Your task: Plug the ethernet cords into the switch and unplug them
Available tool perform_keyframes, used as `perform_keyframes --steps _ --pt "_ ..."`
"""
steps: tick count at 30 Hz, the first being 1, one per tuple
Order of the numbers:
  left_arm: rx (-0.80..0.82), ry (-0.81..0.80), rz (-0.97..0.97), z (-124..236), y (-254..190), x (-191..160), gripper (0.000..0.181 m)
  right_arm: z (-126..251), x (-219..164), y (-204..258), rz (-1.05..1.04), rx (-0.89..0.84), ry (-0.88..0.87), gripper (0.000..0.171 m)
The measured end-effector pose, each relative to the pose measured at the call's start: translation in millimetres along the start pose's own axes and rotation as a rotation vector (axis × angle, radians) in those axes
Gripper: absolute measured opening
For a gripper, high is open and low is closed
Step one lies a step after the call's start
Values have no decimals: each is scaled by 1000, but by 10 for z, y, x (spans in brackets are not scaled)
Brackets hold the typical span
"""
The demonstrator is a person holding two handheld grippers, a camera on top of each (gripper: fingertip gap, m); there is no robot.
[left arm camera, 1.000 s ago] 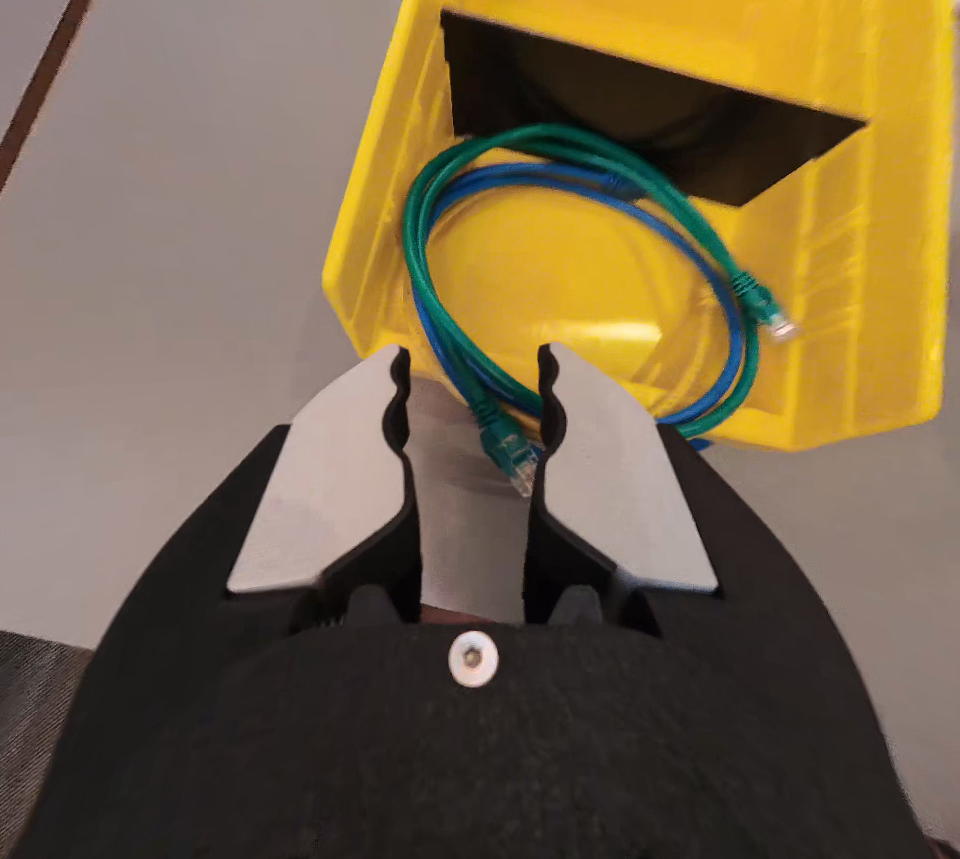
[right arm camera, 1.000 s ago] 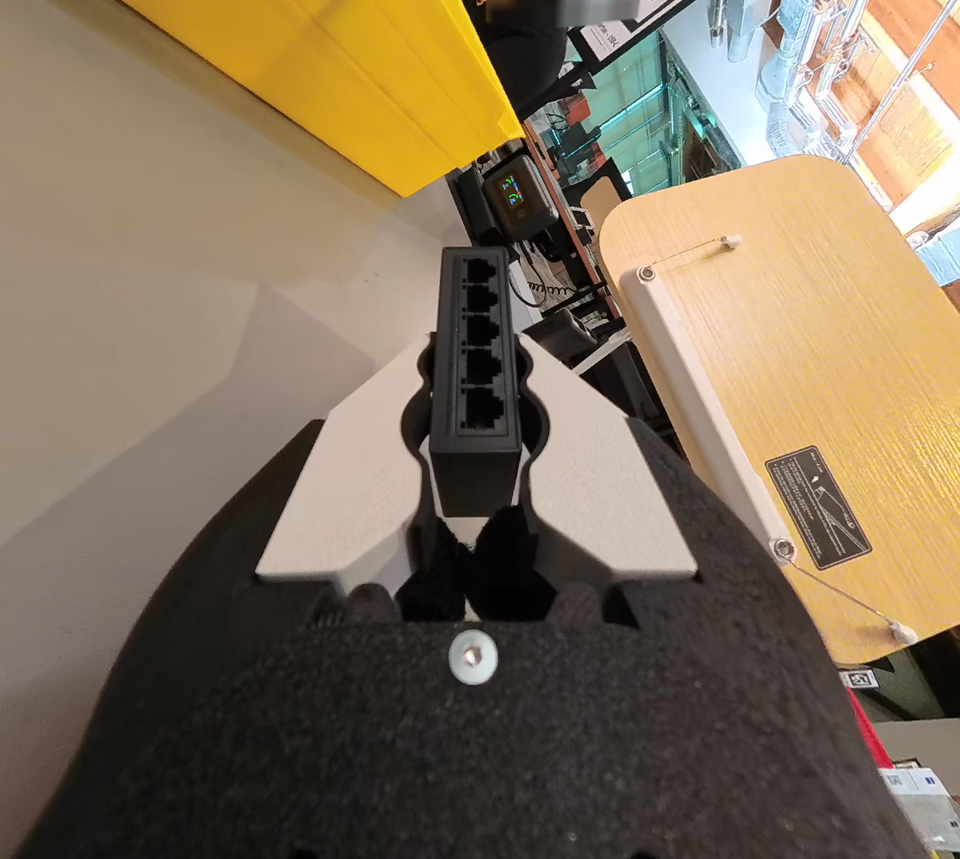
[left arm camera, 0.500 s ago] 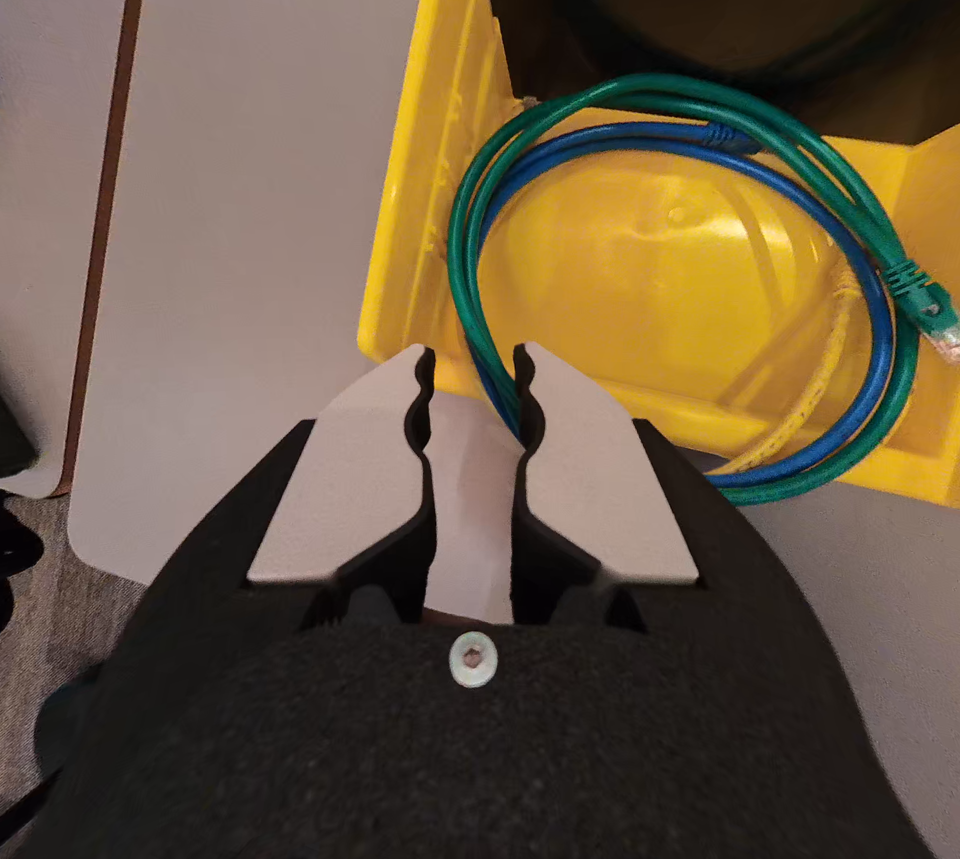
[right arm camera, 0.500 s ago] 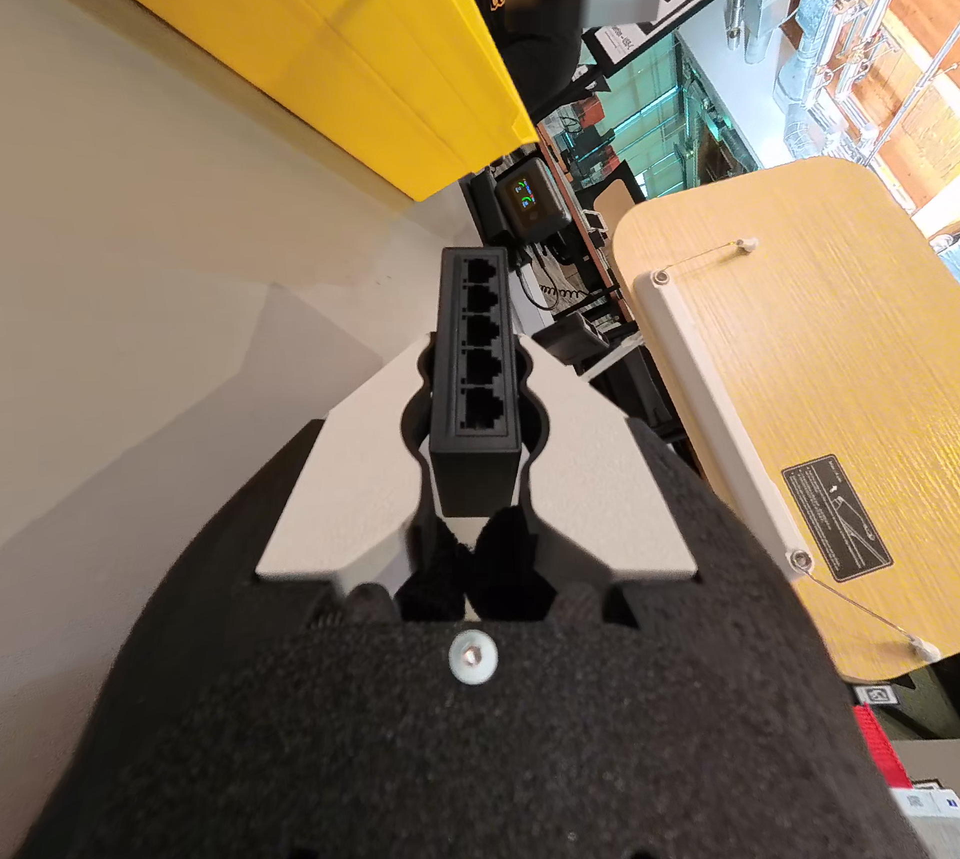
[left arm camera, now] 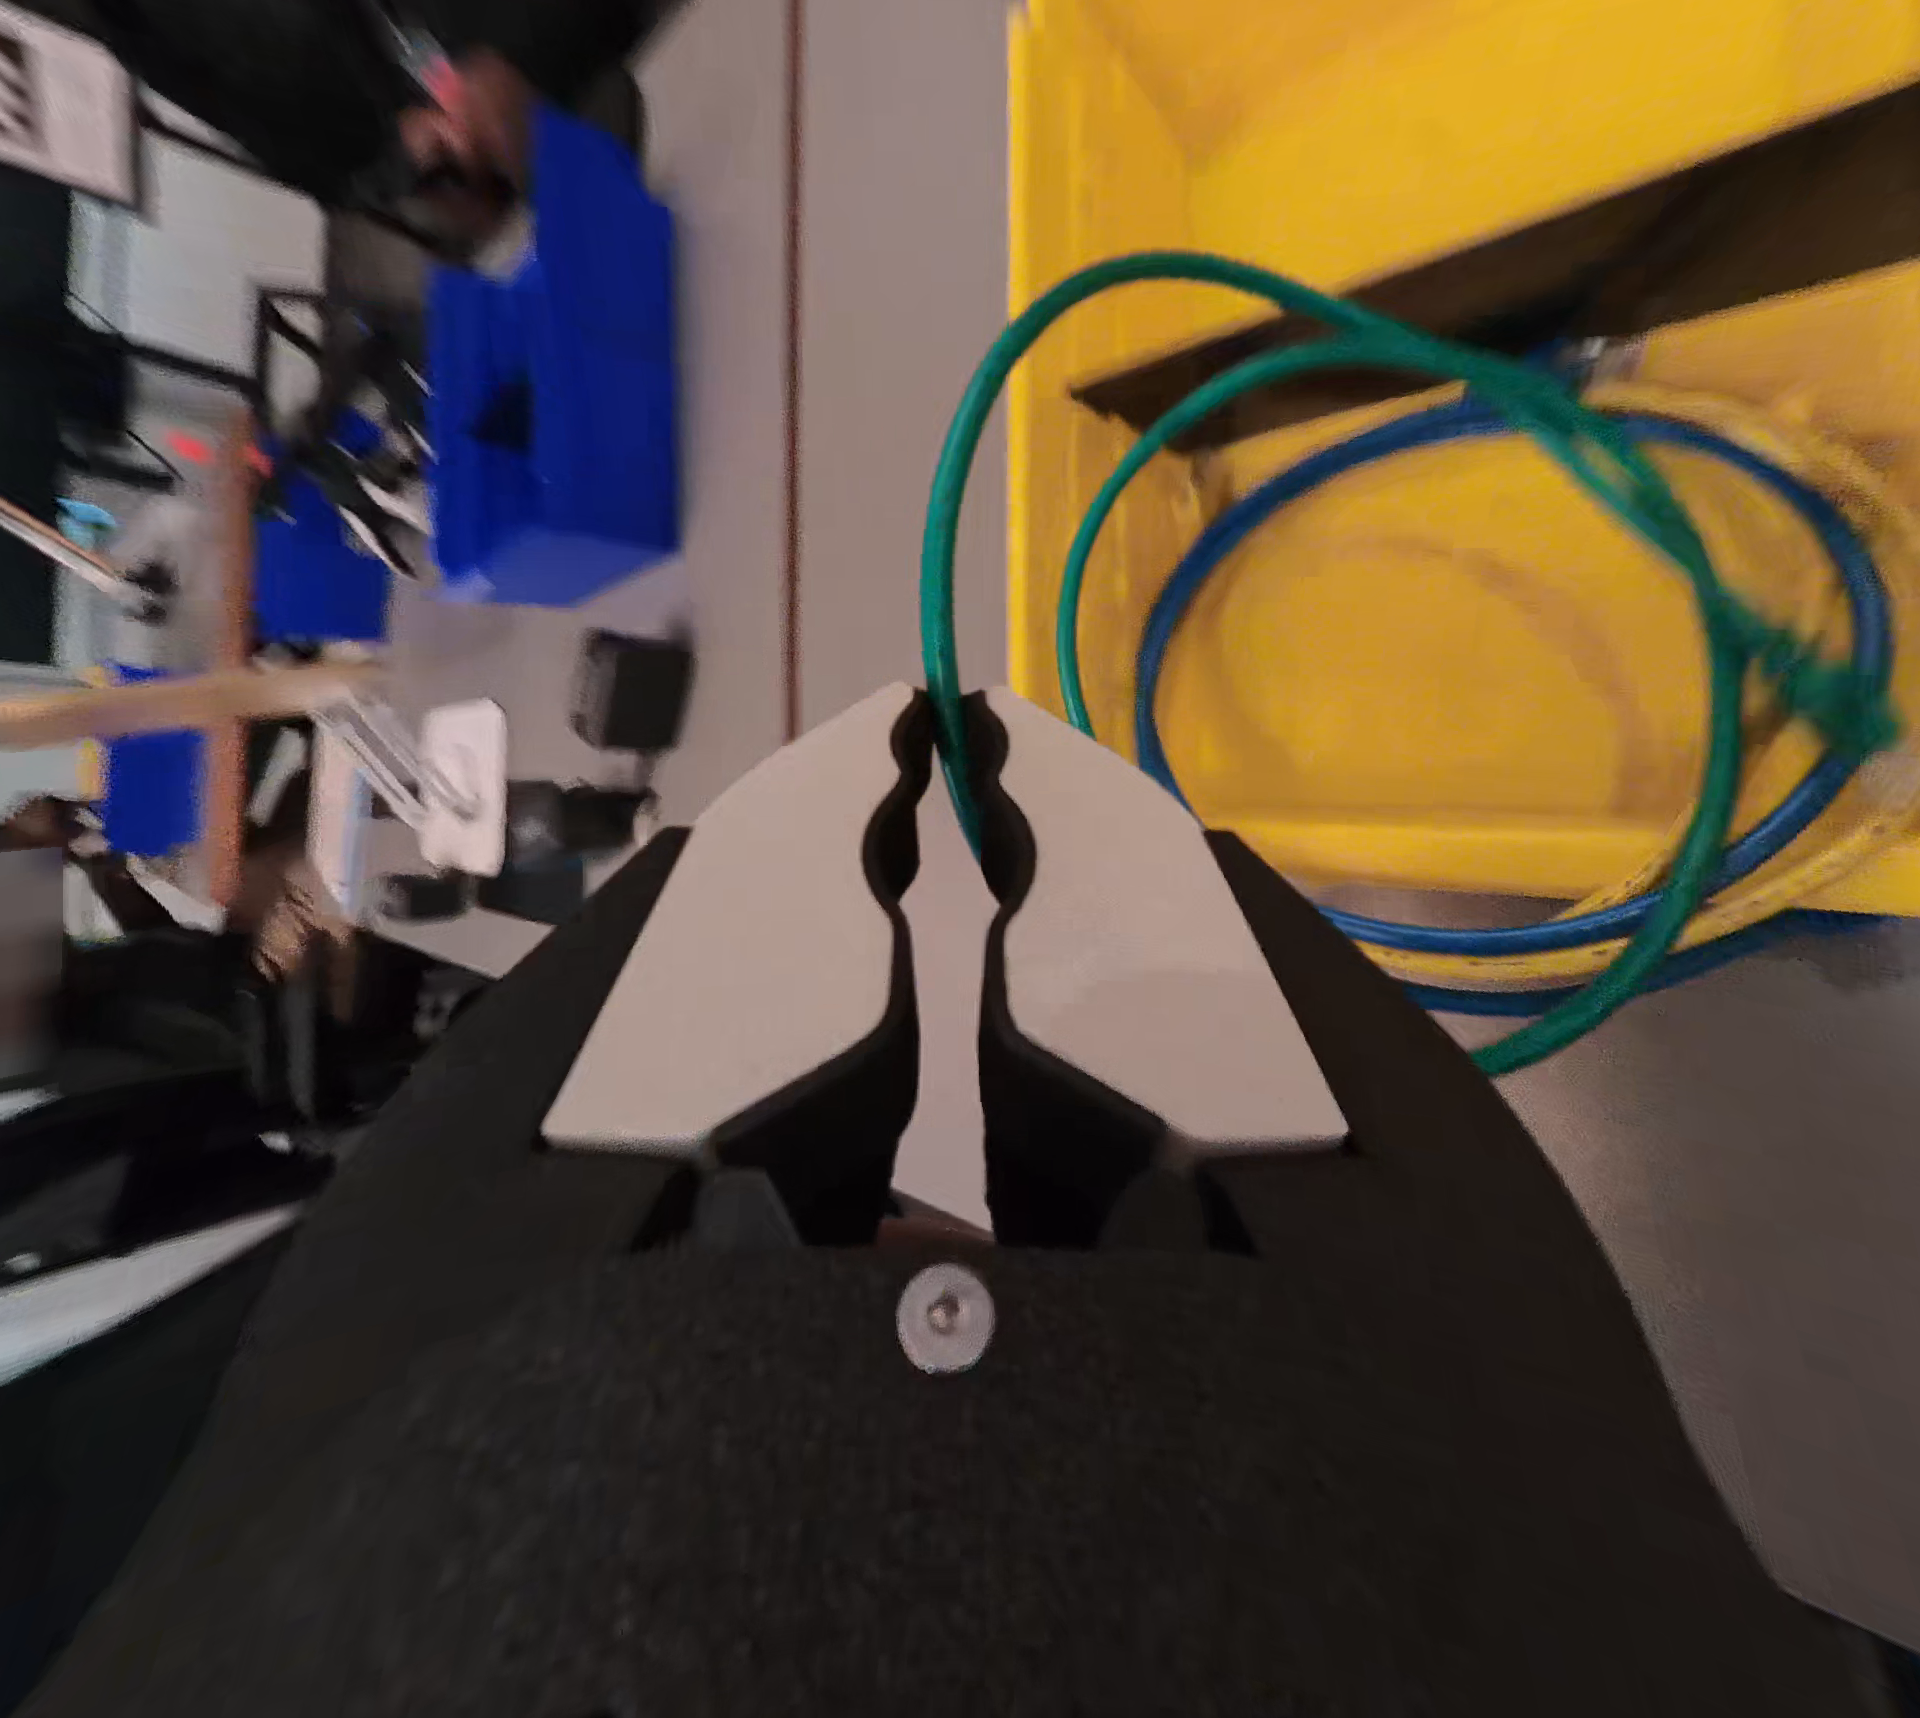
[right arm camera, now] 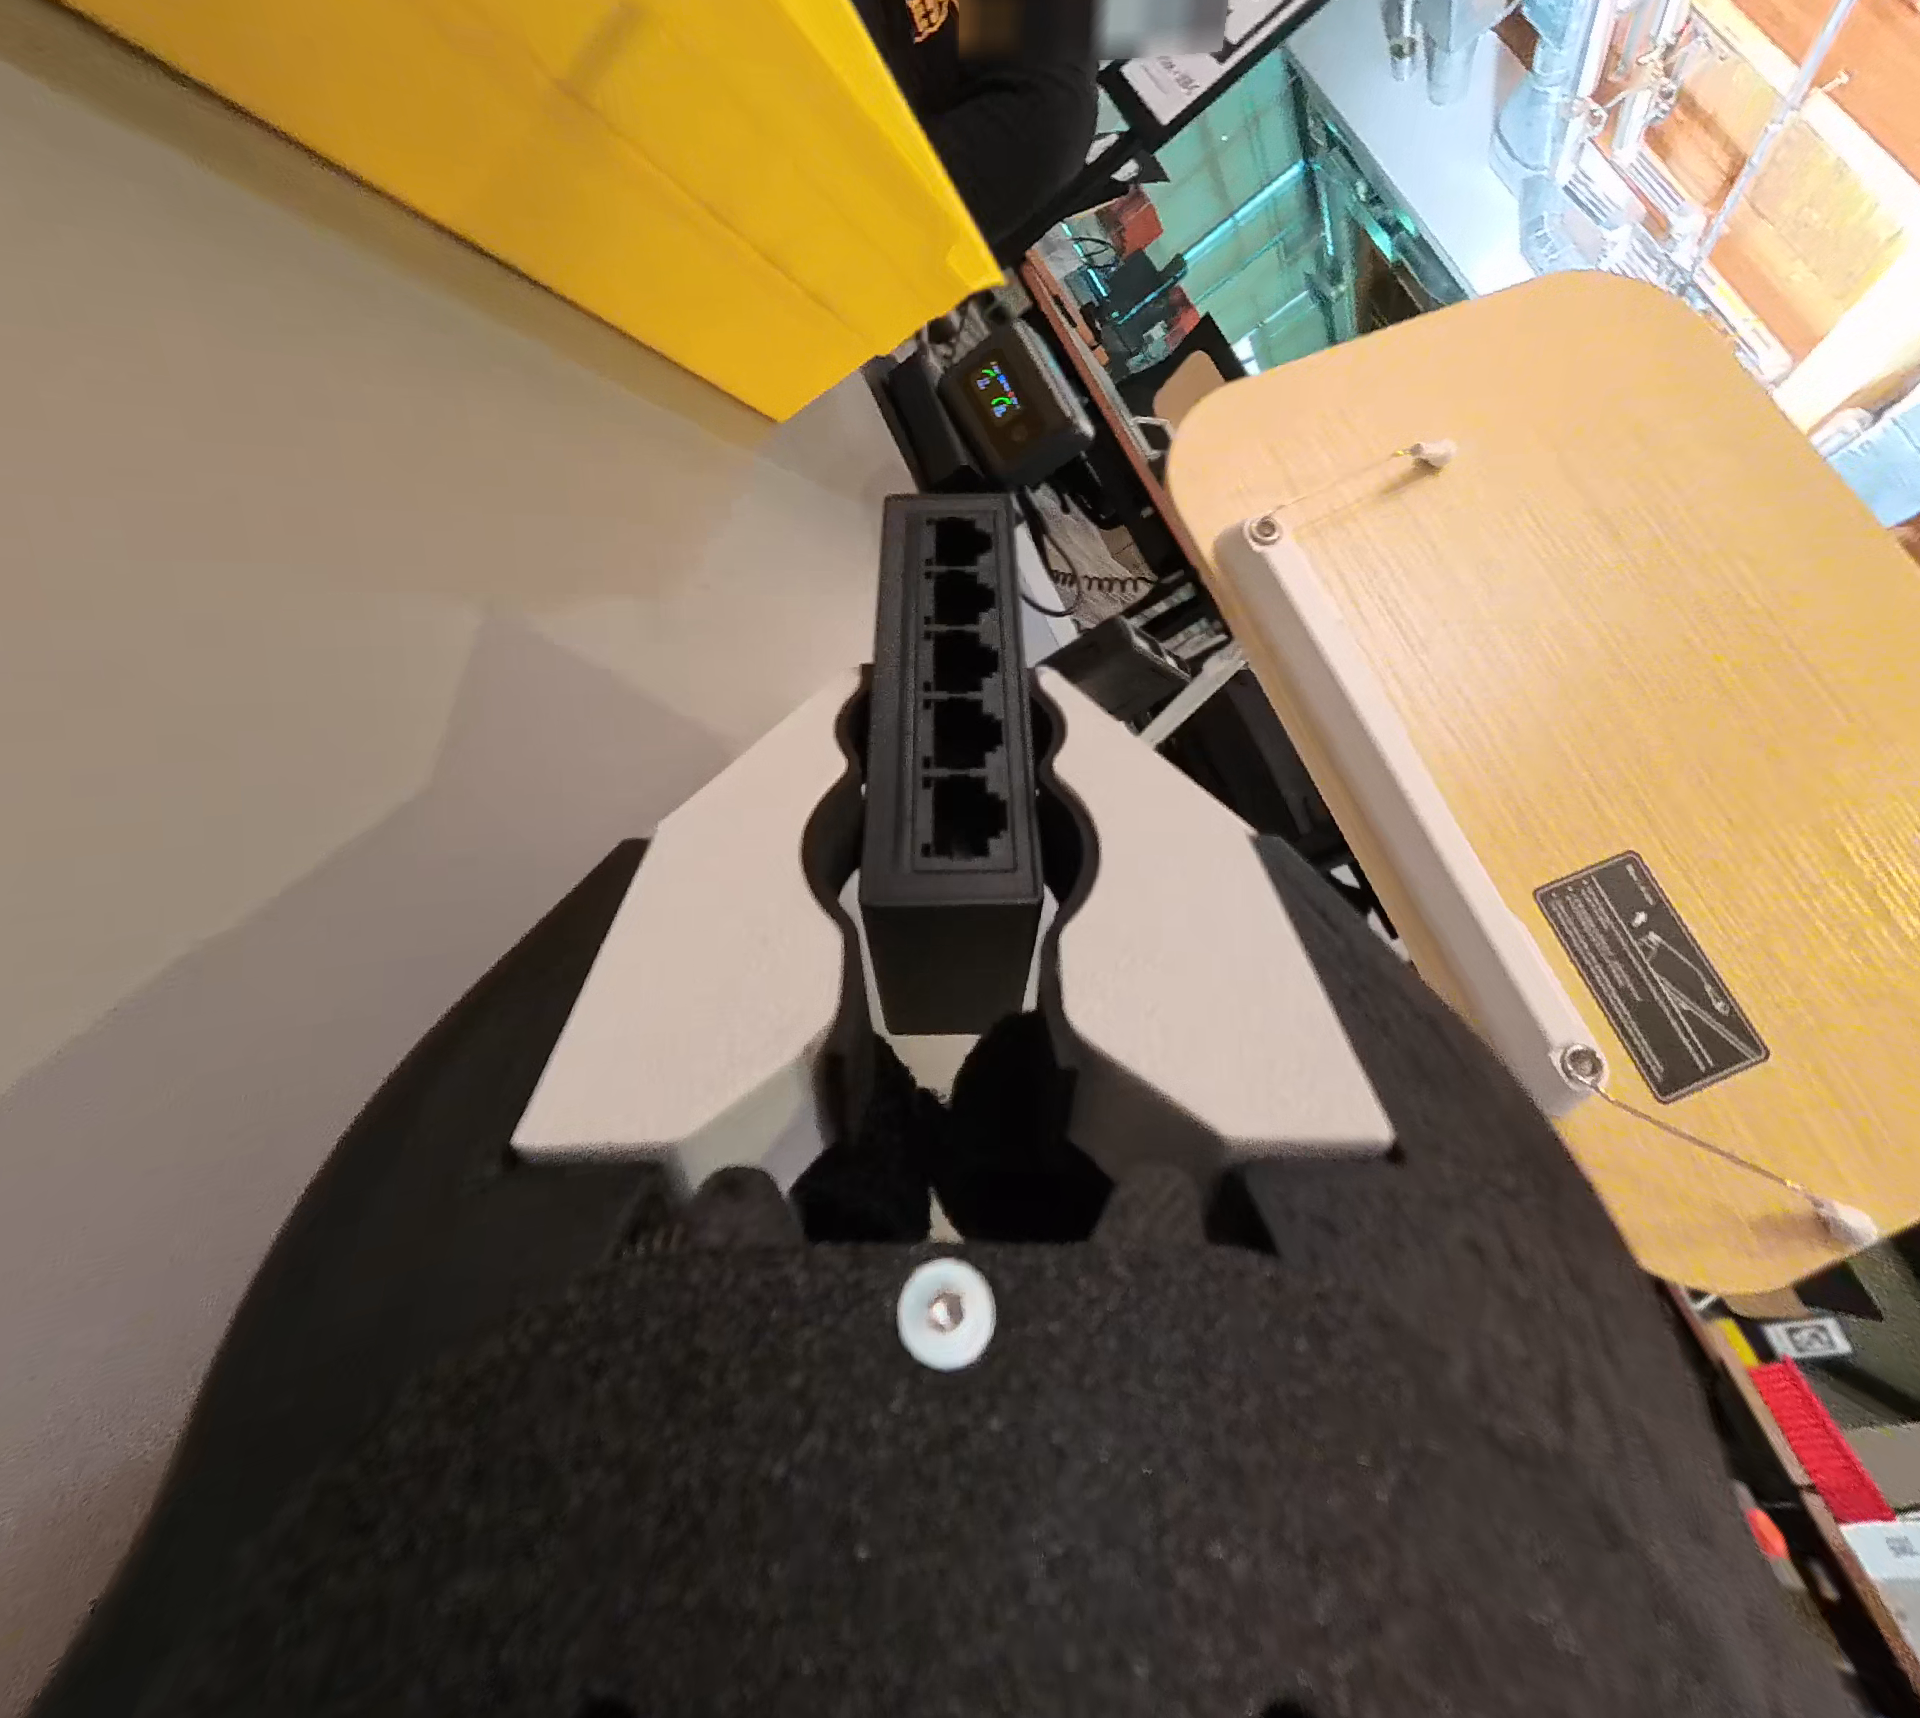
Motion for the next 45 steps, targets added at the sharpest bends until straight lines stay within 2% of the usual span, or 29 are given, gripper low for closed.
perform_keyframes --steps 1,4,7,10,12,14,18,22,25,28,31,33,35,38,41,43,45 --pt "4 -45 -21 169 44 120 5 5 -10 -25 -12 -10 1 27" --pt "-27 -162 -110 701 120 423 5 22 -23 -92 -52 -38 -4 27" --pt "-141 -310 -214 1268 86 678 5 29 -52 -140 -98 -49 -5 27" --pt "-364 -421 -418 1745 -203 762 5 31 -74 -170 -126 -57 -2 27" --pt "-497 -474 -621 1913 -541 683 5 35 -82 -188 -143 -61 -4 27" --pt "-606 -456 -761 1900 -945 541 5 43 -94 -210 -163 -68 -7 27" --pt "-772 -452 -1012 1641 -1807 238 5 44 -132 -244 -214 -68 -8 27" --pt "-950 -493 -1174 1407 -2602 132 5 53 -173 -279 -254 -77 -3 27" --pt "-1017 -489 -1264 1288 -2994 69 5 60 -231 -311 -301 -83 7 27" --pt "-1030 -438 -1257 1206 -3188 13 9 60 -287 -342 -353 -84 14 27" --pt "-1004 -450 -1131 1173 -3127 83 15 54 -295 -335 -355 -78 19 27" --pt "-996 -463 -960 1163 -2922 203 19 50 -273 -314 -332 -72 16 27" --pt "-909 -478 -718 1069 -2544 387 24 47 -250 -293 -308 -66 14 27" --pt "-729 -434 -200 791 -1651 547 21 43 -238 -276 -294 -59 12 27" --pt "-584 -268 265 380 -745 216 20 33 -249 -270 -308 -49 14 27" --pt "-488 -97 381 64 -381 -206 20 29 -253 -265 -309 -45 17 27" --pt "-420 41 447 -198 -197 -557 22 31 -243 -254 -300 -41 15 27"
Point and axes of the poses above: each gripper's, where its closed fingertips meet, z back along the fingers, x out of its top, y = z × x across the jaws, the point moved 4 cm from there along z, back along the fingers, and after that the axes turned 15 degrees about z, right-handed, at the moved point
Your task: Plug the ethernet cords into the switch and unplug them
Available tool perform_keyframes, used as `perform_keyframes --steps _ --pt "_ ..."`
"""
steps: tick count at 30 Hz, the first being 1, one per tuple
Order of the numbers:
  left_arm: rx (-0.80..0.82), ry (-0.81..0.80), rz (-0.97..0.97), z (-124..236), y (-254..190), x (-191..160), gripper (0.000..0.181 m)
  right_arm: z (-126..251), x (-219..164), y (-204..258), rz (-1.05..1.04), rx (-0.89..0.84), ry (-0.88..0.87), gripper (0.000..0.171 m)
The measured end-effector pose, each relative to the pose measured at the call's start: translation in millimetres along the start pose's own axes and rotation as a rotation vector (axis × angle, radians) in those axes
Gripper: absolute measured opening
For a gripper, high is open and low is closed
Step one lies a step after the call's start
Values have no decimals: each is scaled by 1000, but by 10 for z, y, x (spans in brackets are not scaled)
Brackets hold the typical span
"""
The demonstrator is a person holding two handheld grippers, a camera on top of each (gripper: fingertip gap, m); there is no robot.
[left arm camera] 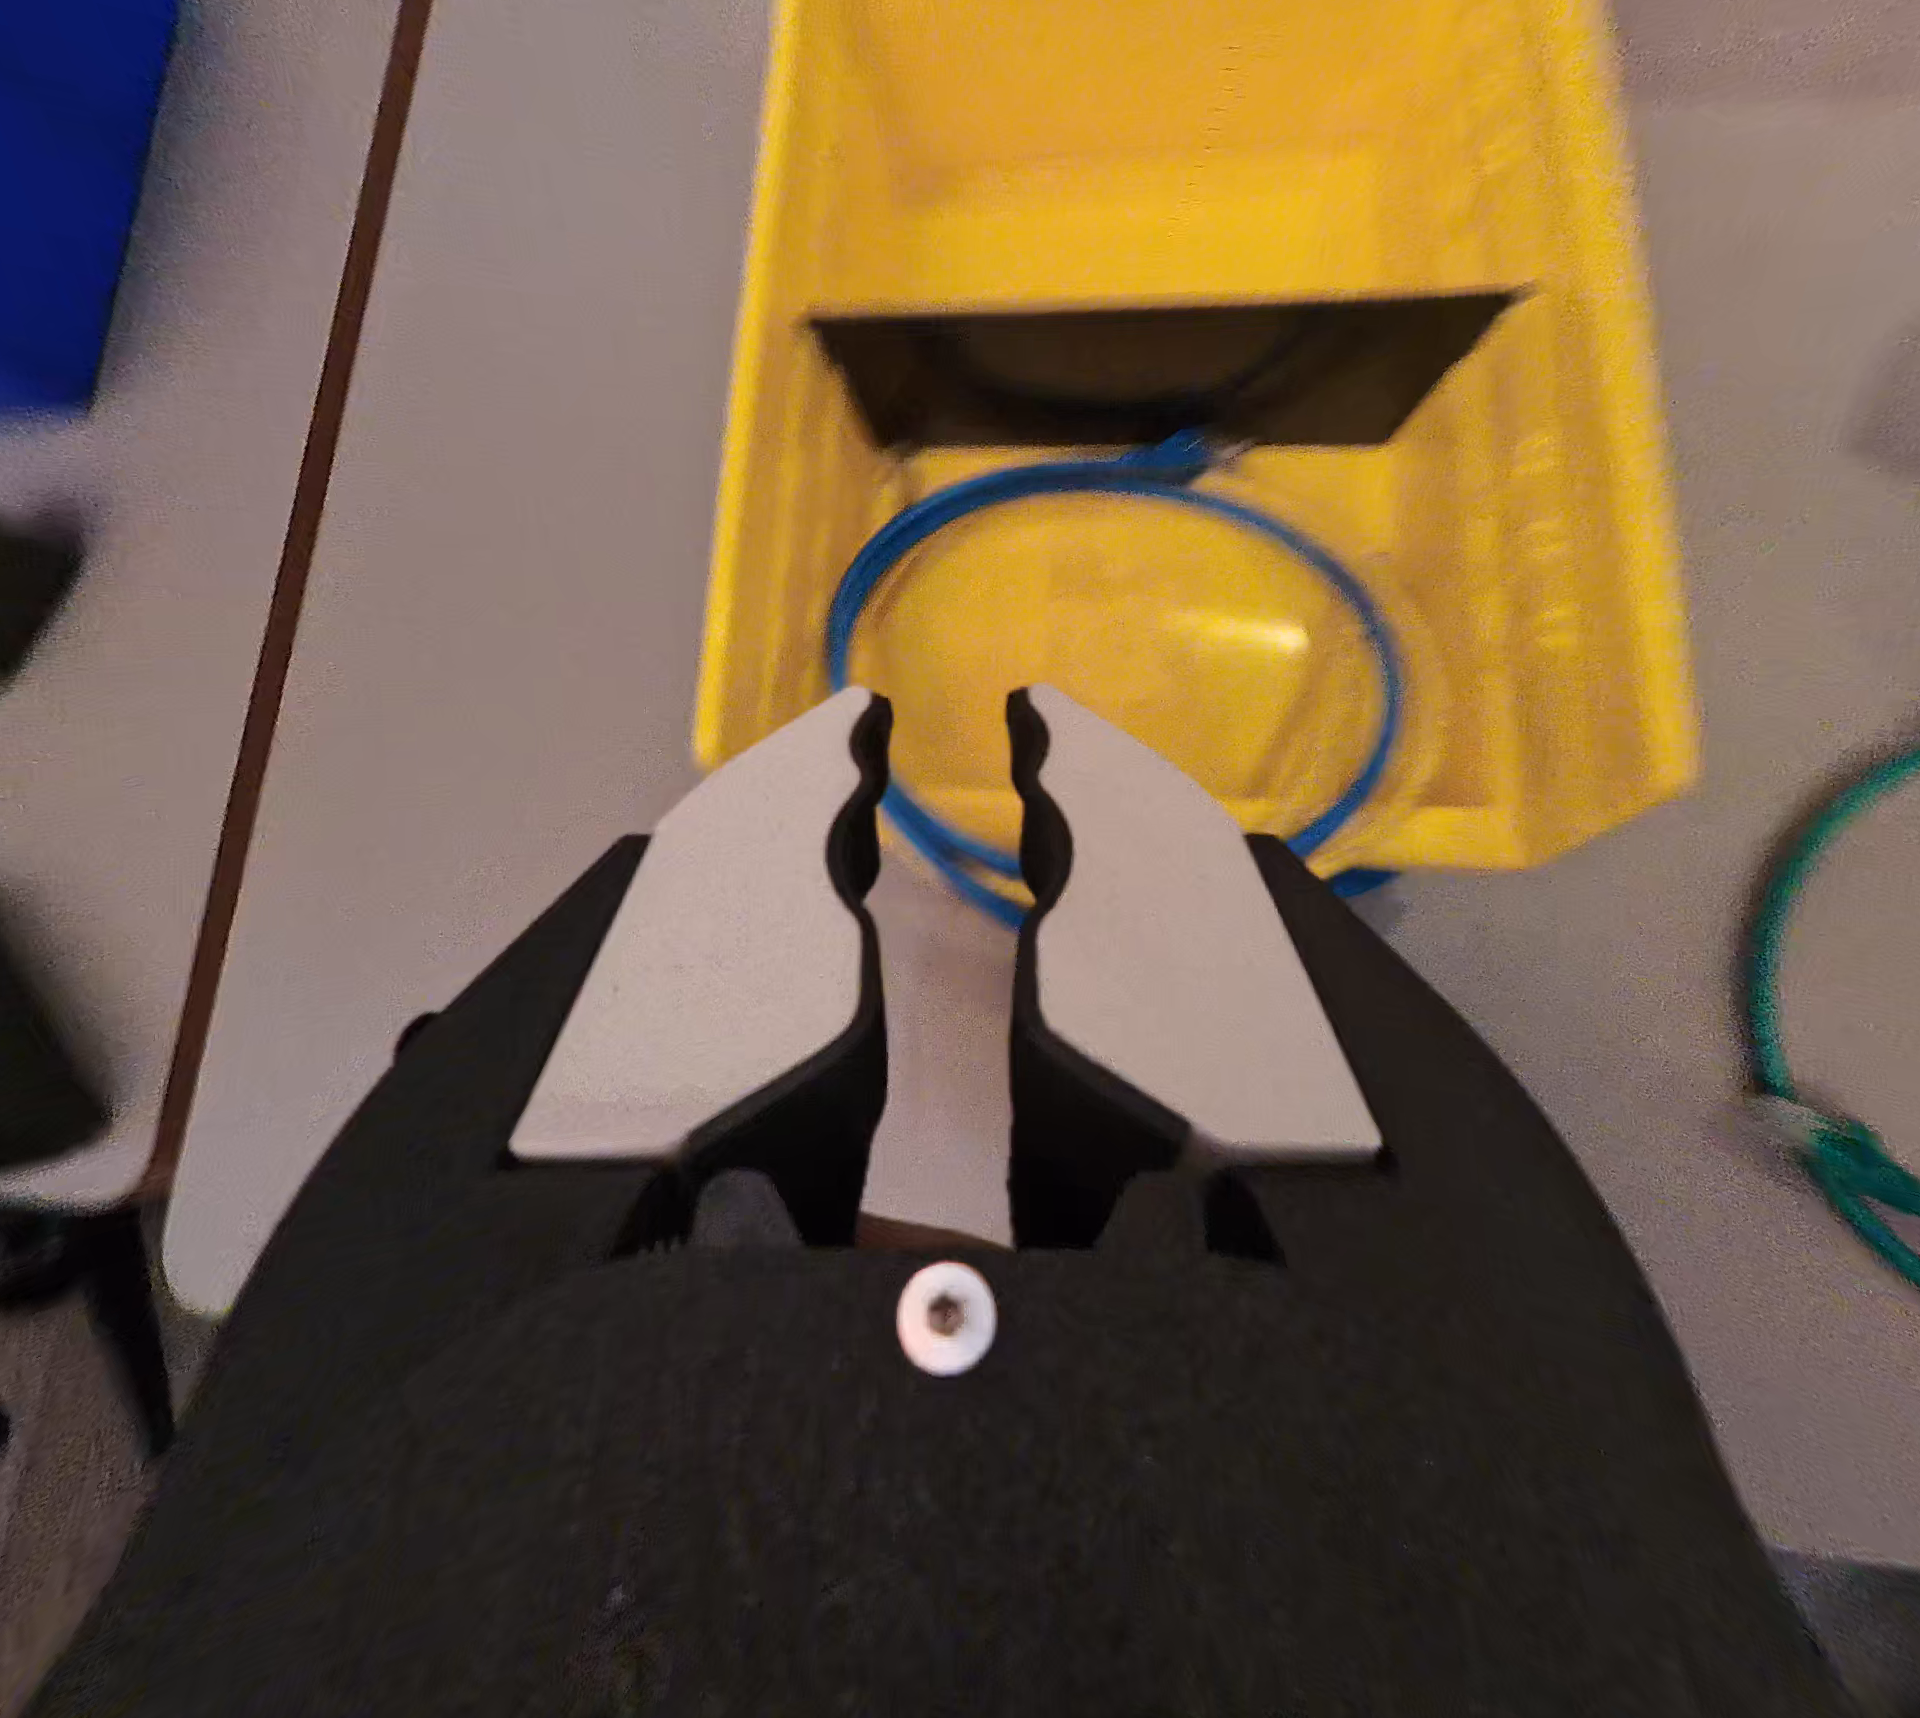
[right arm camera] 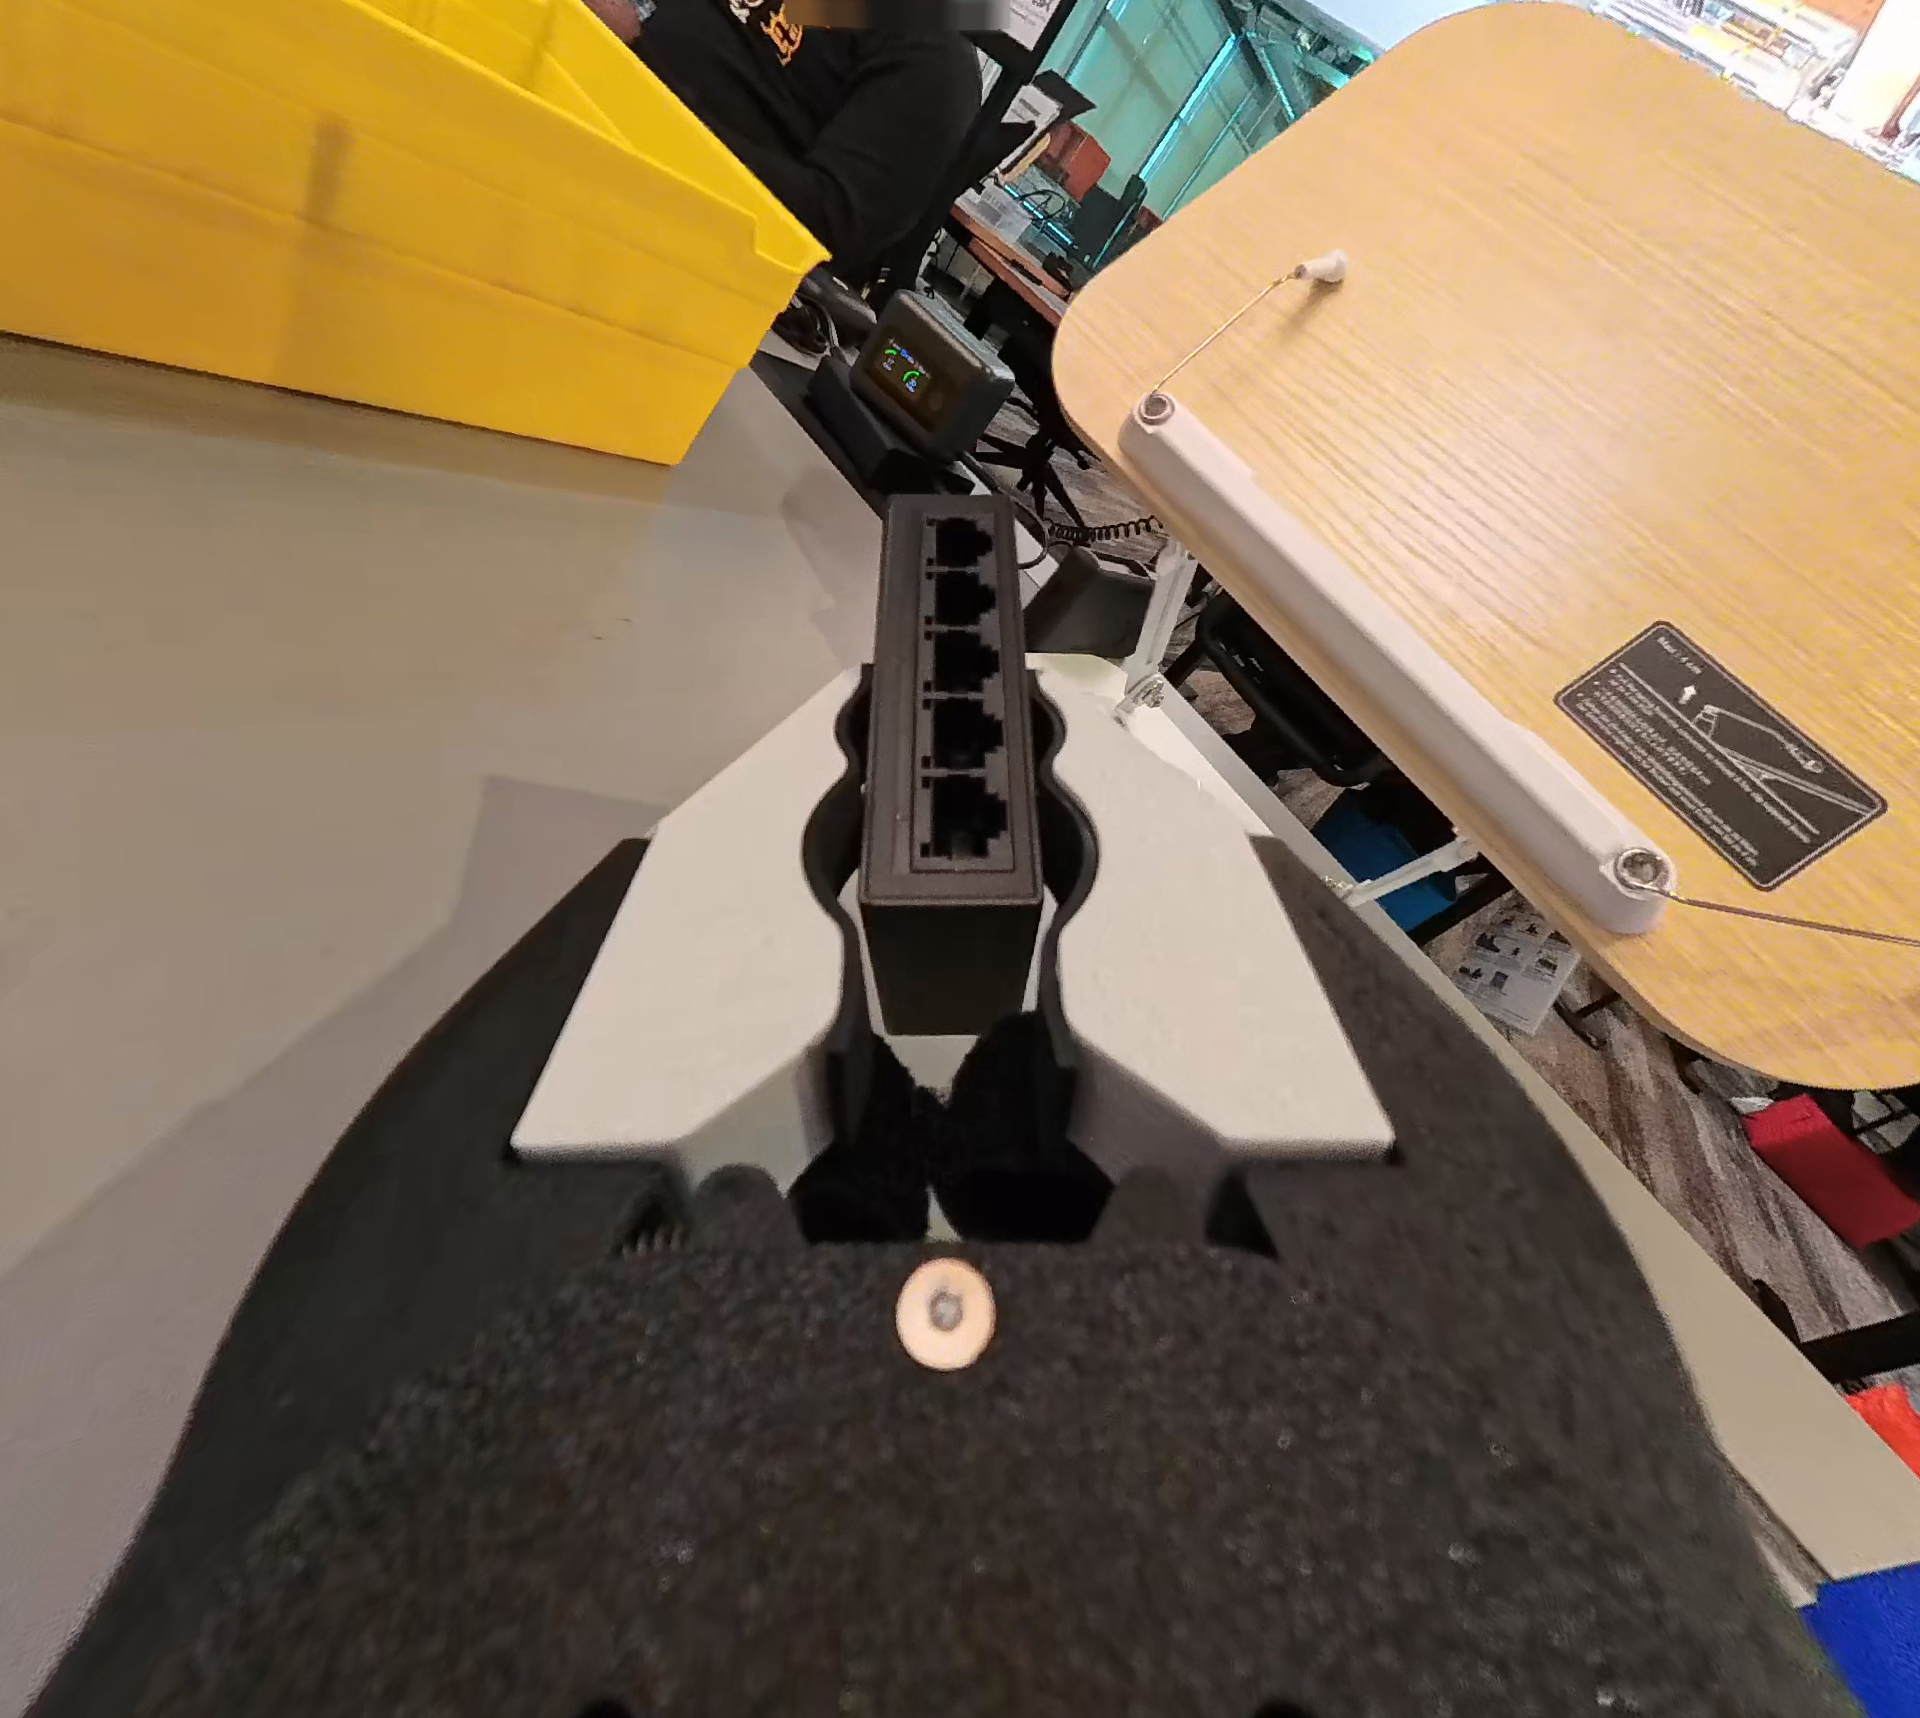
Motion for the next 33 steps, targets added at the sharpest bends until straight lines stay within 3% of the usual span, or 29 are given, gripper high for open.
perform_keyframes --steps 4,10,13,18,23,28,33 --pt "-89 129 166 -254 178 -265 26 -3 14 39 26 13 -1 27" --pt "-143 230 229 -481 241 -399 31 -5 23 64 39 25 -6 27" --pt "-116 231 177 -499 255 -387 13 -10 27 86 49 35 -6 27" --pt "57 153 -35 -361 248 -240 8 -13 31 100 57 40 -7 27" --pt "122 -16 -252 -28 -22 90 5 -13 22 81 40 36 -6 27" --pt "-12 -212 -365 654 -443 550 5 -9 10 55 18 29 -5 27" --pt "-157 -292 -563 1446 -820 780 5 -12 14 61 21 31 -5 27"
Point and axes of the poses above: each gripper's, where its closed fingertips meet, z back along the fingers, x out of its top, y = z × x across the jaws, the point moved 4 cm from there along z, back along the fingers, and after that the axes turned 15 degrees about z, right-handed, at the moved point
